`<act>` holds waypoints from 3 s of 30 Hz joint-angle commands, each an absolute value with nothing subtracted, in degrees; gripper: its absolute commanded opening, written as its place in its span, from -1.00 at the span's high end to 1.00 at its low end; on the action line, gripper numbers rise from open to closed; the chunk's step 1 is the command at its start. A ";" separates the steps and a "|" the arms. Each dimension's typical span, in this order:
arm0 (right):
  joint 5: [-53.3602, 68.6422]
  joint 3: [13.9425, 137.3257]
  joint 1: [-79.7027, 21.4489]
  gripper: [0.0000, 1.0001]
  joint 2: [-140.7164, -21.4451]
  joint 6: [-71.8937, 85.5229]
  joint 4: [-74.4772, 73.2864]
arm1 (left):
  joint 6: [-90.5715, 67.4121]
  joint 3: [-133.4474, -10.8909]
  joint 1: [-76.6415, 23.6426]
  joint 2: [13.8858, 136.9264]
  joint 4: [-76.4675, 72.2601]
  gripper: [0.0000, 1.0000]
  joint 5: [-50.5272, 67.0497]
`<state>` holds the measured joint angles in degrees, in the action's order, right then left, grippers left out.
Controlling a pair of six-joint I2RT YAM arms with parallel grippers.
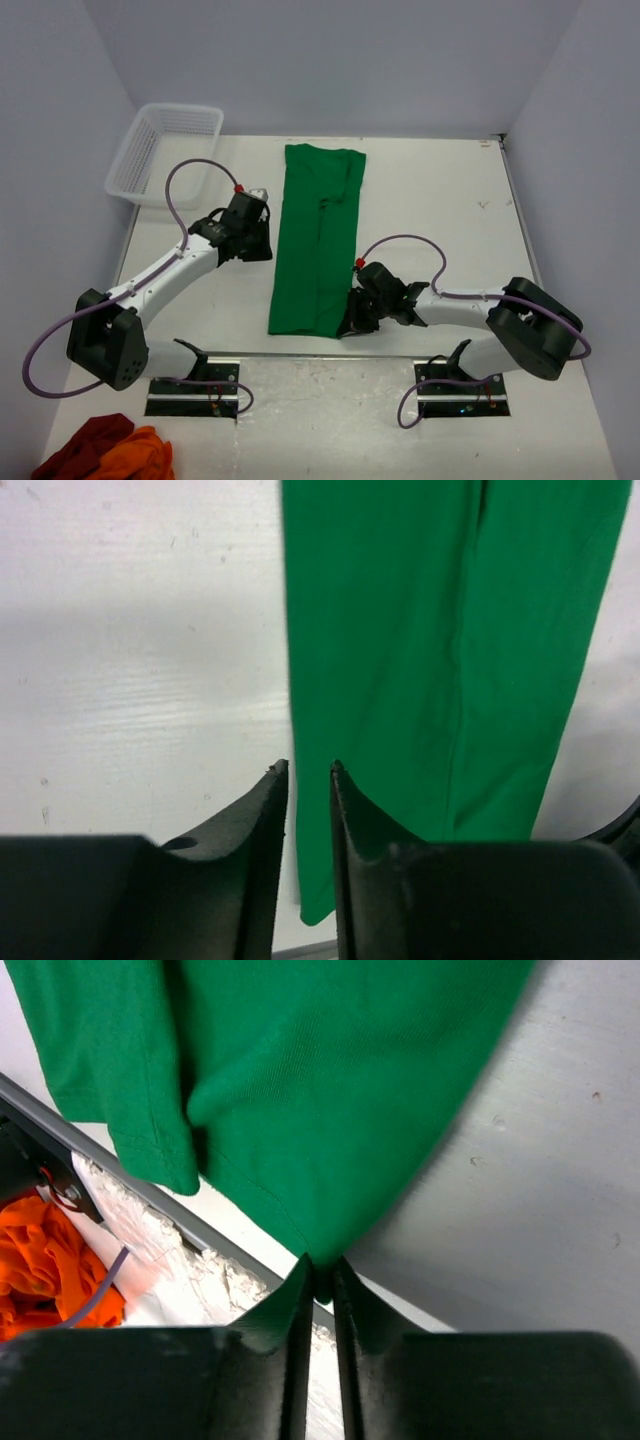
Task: Fold and stack the t-shirts
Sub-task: Rotate the tshirt 90 degrees, then grab the bottom of the folded rectangular tshirt with both arms
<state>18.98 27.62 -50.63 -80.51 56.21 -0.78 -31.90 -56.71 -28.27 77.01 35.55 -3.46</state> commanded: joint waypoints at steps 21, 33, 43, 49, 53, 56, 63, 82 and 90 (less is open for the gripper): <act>16.79 31.72 -53.17 1.00 -82.18 55.72 -2.55 | -38.05 -37.80 -29.79 63.55 36.56 0.17 9.31; 14.33 32.87 -54.23 1.00 -78.93 56.16 -6.85 | -41.66 -34.19 -31.73 63.19 37.53 0.12 8.26; 13.18 33.22 -54.23 1.00 -78.05 56.42 -8.17 | -45.00 -29.71 -35.68 62.41 37.53 0.23 8.70; 13.45 31.29 -54.23 1.00 -76.99 57.13 -7.21 | -47.28 -27.78 -37.44 62.93 36.04 0.23 9.05; 13.80 31.38 -54.23 1.00 -77.08 57.13 -6.77 | -47.46 -28.82 -37.62 64.50 34.80 0.23 8.36; 14.24 31.46 -54.23 1.00 -76.73 57.04 -7.11 | -47.37 -29.53 -37.71 65.74 34.19 0.22 8.17; 13.36 31.03 -54.23 1.00 -75.06 56.69 -8.18 | -47.99 -28.21 -37.97 66.53 32.08 0.21 7.91; 7.92 31.11 -54.23 1.00 -70.76 55.99 -14.84 | -48.78 -25.84 -37.97 64.44 32.60 1.00 7.46; 4.92 29.27 -54.23 1.00 -66.54 56.25 -19.95 | -48.43 -25.66 -37.97 59.33 36.21 1.00 8.70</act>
<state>8.16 30.00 -54.00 -68.93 56.34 -16.19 -48.73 -26.30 -37.67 61.39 32.99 8.93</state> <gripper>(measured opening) 0.011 0.009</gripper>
